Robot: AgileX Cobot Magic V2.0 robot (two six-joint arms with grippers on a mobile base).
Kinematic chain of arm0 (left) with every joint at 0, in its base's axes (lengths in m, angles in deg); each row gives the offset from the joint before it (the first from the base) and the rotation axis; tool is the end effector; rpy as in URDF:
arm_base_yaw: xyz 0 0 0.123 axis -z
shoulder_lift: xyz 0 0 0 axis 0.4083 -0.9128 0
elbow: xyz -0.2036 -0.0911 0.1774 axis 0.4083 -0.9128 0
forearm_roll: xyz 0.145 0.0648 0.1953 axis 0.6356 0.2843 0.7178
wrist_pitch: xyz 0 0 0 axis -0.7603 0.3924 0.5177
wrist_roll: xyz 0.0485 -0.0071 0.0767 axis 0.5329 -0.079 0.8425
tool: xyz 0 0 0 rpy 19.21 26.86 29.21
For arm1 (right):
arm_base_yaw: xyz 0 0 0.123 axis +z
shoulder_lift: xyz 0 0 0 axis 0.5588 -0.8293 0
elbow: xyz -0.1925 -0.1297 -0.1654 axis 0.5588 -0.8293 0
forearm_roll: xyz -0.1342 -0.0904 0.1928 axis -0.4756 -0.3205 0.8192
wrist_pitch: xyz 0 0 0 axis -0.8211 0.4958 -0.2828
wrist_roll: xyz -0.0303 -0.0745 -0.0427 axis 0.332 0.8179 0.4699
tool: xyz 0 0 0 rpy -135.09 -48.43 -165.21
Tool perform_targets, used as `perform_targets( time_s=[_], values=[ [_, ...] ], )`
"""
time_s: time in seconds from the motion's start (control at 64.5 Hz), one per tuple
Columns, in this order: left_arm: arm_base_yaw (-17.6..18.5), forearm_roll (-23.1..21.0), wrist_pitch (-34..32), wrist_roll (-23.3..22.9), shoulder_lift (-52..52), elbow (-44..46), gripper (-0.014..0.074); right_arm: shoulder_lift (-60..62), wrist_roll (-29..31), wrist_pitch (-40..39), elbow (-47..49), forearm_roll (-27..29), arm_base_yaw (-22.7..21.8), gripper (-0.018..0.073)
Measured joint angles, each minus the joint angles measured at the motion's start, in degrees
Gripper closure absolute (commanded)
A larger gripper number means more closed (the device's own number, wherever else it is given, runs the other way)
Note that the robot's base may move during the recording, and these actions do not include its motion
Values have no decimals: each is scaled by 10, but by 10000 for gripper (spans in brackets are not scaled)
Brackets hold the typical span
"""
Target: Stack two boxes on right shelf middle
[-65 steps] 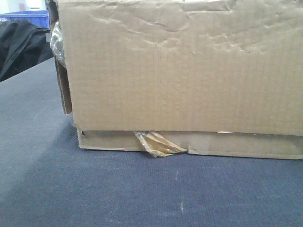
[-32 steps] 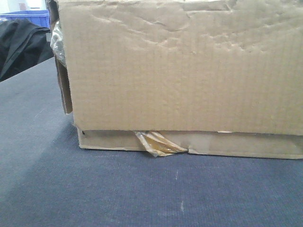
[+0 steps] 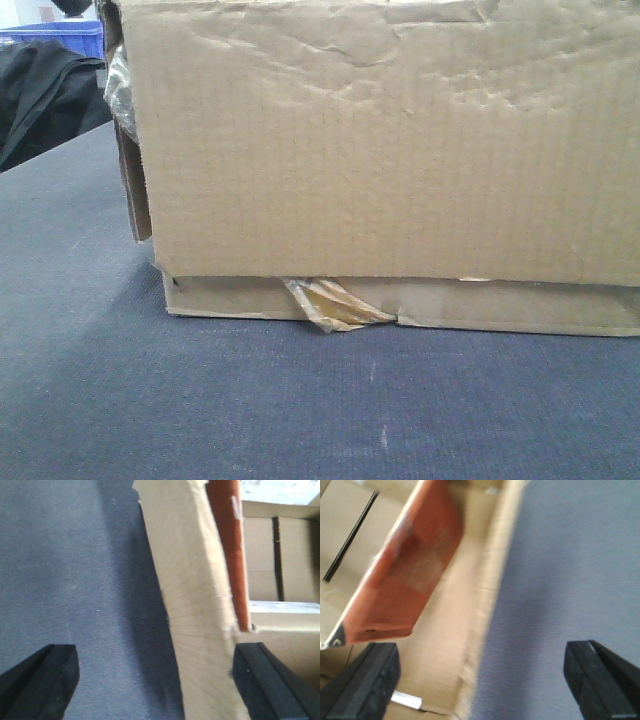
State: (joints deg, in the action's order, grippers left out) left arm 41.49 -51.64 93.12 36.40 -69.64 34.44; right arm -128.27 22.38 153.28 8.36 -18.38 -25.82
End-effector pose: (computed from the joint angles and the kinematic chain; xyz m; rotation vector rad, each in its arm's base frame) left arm 0.3583 -0.1179 0.3836 0.2870 2.6072 -0.2195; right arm 0.3013 0.0594 0.3743 -0.3451 2.5873 0.2549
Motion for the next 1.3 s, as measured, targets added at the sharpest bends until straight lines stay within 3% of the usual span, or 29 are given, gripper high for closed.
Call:
perform_targets(
  time_s=[0.248, 0.589, 0.744, 0.899, 1.069, 1.146, 1.301],
  values=[
    [6, -7, 1, 0, -1, 0, 78, -25, 0, 2, 0, 3, 2, -1],
    [37, 32, 1, 0, -15, 0, 83, -50, 0, -4, 1, 3, 2, -1],
    [37, 36, 1, 0, -37, 0, 140, -52, 0, -11, 1, 3, 2, 24],
    [37, 36, 1, -1, -45, -1, 363, -52, 0, -15, 1, 3, 2, 207],
    [39, 31, 0, -1, -45, -1, 697, -54, 1, -17, 1, 5, 2, 564],
    [39, 31, 0, -5, -45, -1, 708, -54, 1, -17, 1, 10, 6, 726],
    [39, 31, -1, -13, -45, -1, 707, -55, 0, -17, 1, 6, 6, 713]
  ],
)
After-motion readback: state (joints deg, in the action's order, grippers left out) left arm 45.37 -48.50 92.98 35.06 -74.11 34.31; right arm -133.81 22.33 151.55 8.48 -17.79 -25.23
